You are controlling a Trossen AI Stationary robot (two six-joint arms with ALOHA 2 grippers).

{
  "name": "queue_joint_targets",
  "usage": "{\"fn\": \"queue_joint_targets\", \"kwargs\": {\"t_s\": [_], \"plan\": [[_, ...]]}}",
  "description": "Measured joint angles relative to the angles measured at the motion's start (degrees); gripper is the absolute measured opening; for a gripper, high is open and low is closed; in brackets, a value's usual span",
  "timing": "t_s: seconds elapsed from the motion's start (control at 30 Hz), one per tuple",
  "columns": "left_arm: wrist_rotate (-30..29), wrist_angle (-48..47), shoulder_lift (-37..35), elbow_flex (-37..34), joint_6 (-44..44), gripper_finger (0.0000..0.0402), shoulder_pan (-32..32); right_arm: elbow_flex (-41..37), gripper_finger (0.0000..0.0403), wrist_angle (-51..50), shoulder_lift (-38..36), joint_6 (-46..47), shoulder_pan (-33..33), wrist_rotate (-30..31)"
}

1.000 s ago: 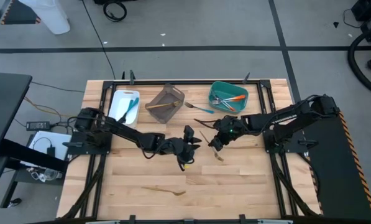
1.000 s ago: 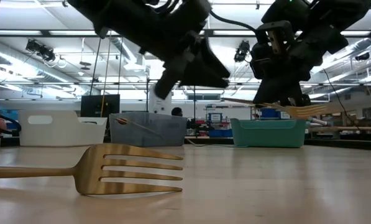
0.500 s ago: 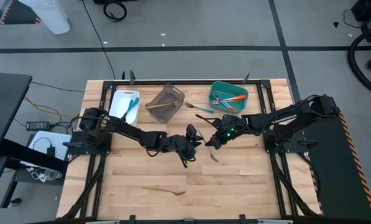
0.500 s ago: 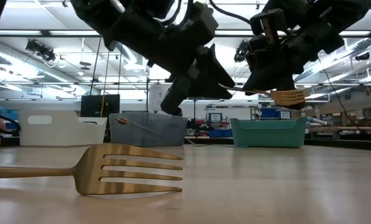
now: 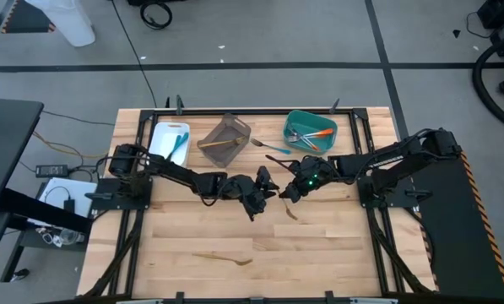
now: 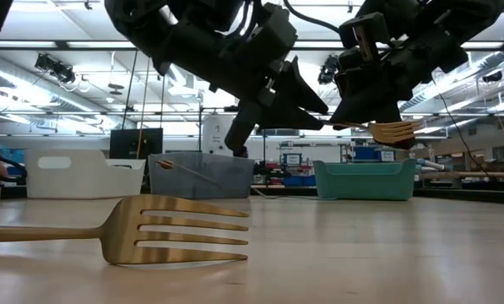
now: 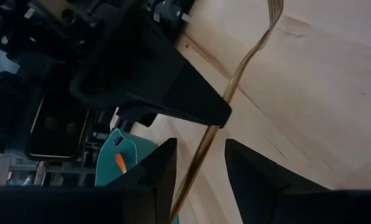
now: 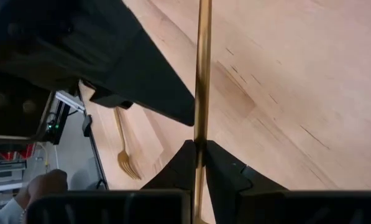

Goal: Sort silverware by color (type)
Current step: Put the top gold fork into the black bin

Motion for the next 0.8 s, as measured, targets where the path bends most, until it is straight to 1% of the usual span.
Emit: {"fn": "queue_joint_targets", "kwargs": {"t_s": [0.17, 0.37, 0.8], "plan": [[4.39, -0.13, 0.0, 0.0, 0.67, 0.0144, 1.24, 0.0, 0.0034, -0.84, 0.0, 0.2, 0.0, -0.07], [8.75, -0.15, 0.0, 0.0, 7.16, 0.0144, 2.4, 0.0, 0.0034, -1.14, 0.0, 0.24, 0.07, -0.74], [9.38, -0.48, 0.0, -0.01, 7.68, 0.0142, 4.62, 0.0, 0.0034, 0.94, 0.0, 0.24, 0.07, -0.7]]}}
